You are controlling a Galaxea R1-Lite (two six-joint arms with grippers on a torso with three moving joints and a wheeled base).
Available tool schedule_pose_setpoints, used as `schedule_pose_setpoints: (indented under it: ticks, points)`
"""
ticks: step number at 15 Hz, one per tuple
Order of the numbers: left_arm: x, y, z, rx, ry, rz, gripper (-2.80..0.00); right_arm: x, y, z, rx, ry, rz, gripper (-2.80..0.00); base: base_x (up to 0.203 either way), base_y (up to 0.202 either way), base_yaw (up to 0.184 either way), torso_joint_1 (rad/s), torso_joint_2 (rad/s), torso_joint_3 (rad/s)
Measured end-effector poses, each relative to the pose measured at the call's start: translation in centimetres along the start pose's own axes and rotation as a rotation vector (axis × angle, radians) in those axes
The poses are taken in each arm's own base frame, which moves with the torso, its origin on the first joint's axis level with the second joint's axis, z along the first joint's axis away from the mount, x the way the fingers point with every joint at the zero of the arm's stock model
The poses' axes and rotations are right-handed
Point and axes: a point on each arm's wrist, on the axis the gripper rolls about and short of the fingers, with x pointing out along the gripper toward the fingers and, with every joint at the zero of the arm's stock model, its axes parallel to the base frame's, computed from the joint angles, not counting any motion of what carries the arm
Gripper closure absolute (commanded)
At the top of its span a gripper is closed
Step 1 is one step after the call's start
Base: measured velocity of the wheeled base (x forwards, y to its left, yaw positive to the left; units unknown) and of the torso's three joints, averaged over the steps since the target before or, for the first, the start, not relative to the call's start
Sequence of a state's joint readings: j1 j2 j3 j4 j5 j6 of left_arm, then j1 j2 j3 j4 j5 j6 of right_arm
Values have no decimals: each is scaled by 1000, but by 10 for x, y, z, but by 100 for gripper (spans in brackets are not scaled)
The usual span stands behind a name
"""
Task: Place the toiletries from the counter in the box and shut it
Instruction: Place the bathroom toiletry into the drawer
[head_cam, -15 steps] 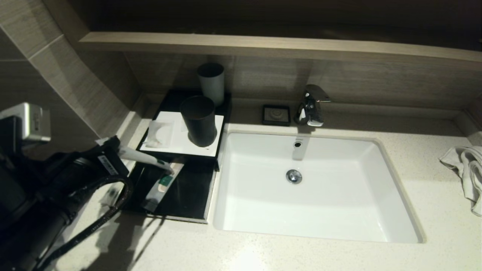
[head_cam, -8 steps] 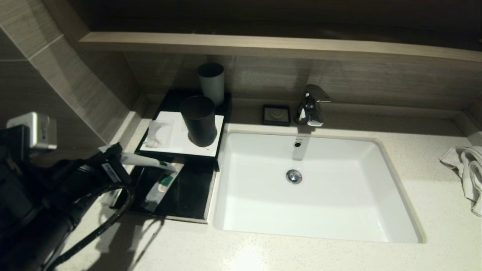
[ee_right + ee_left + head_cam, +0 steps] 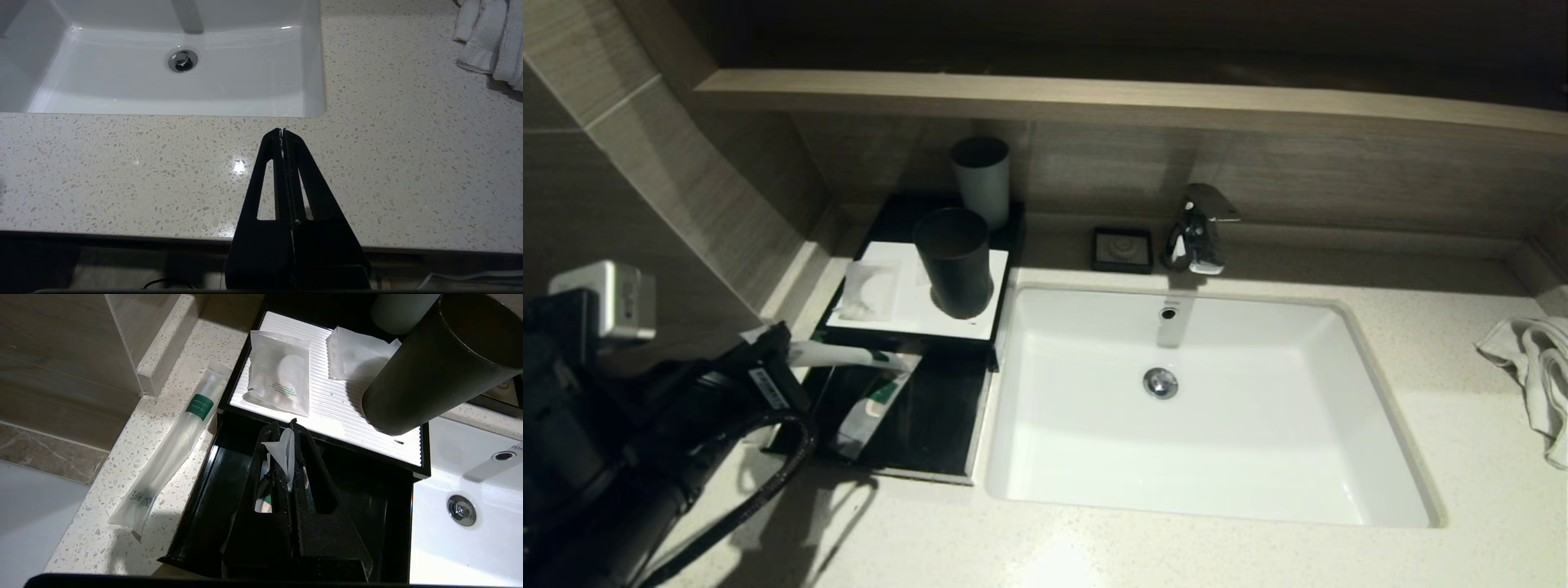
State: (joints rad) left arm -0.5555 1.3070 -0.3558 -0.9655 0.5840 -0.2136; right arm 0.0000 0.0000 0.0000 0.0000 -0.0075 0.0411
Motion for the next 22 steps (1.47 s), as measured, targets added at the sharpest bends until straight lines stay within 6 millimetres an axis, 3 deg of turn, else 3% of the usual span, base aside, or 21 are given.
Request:
schedule_pose_setpoints:
  ticks: [22]
  points:
    - [-14,12,-14,51,44,-10,0,0,0,0,0,0,0,0,0,0,0,0,0,0]
